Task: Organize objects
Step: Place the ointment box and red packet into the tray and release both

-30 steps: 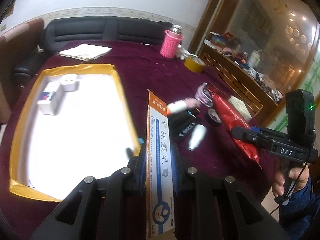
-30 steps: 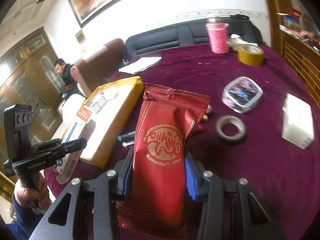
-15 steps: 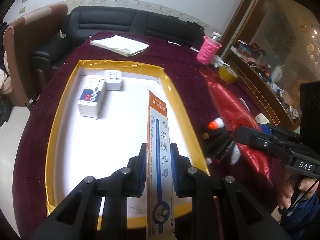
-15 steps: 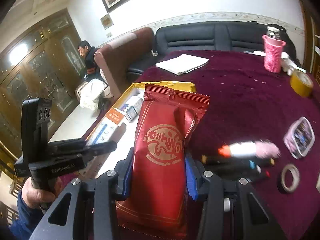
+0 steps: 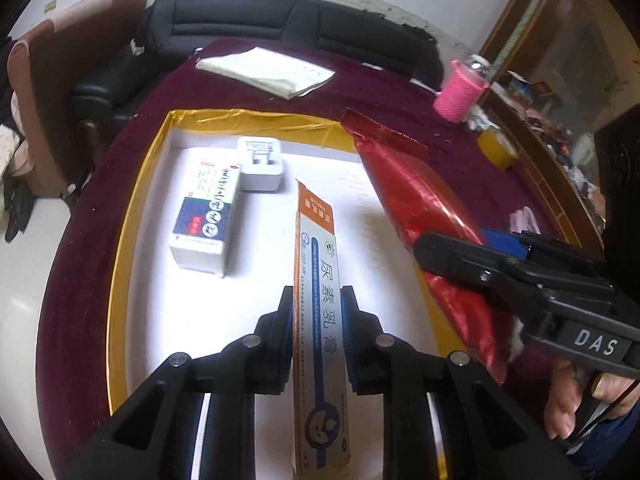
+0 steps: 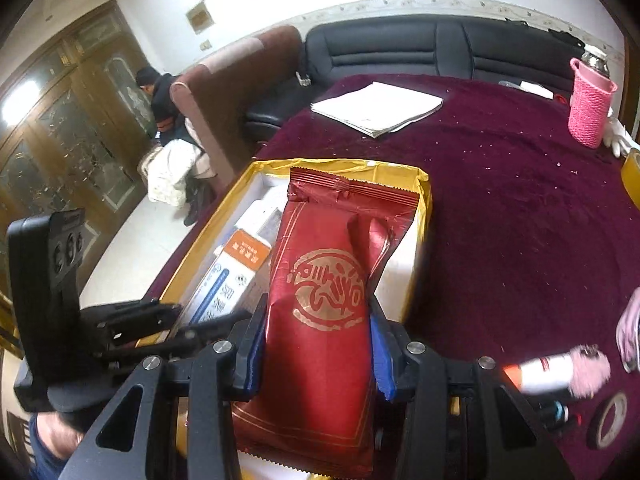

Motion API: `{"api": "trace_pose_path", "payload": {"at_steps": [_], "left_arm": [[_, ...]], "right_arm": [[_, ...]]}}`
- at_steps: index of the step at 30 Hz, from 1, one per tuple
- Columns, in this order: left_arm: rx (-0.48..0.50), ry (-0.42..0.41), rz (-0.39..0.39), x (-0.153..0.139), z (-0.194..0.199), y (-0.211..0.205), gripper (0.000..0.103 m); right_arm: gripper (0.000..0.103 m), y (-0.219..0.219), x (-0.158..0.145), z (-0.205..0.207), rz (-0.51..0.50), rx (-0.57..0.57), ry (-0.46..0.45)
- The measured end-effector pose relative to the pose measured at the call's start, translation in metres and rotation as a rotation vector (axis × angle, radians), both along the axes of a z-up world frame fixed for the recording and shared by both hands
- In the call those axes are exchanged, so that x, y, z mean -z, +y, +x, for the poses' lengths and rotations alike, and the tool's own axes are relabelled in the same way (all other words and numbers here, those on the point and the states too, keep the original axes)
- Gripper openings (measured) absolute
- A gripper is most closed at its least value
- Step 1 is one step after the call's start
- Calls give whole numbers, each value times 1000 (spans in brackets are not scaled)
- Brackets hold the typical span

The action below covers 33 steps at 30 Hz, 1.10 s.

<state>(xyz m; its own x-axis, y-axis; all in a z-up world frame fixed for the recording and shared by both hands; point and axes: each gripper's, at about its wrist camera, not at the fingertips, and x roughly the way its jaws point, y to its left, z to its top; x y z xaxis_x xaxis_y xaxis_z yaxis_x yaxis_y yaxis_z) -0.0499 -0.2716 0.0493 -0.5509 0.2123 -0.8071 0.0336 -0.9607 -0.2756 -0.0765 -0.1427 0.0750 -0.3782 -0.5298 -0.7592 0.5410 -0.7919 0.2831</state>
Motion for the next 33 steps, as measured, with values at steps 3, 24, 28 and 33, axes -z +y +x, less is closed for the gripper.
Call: {"api": "trace_pose_path", "payload": {"at_steps": [3, 24, 28, 33], "left_arm": [[-11, -32, -7, 8, -14, -5, 19], [-70, -90, 10, 31, -44, -23, 37], [-85, -80, 23, 28, -43, -27, 53], [-108, -12, 30, 10, -25, -28, 54]], "right_arm": [[48, -13, 9, -21, 17, 16, -18], [54, -53, 50, -82, 102, 75, -94], [56, -51, 47, -84, 75, 73, -113], [61, -34, 26, -75, 23, 71, -113]]}}
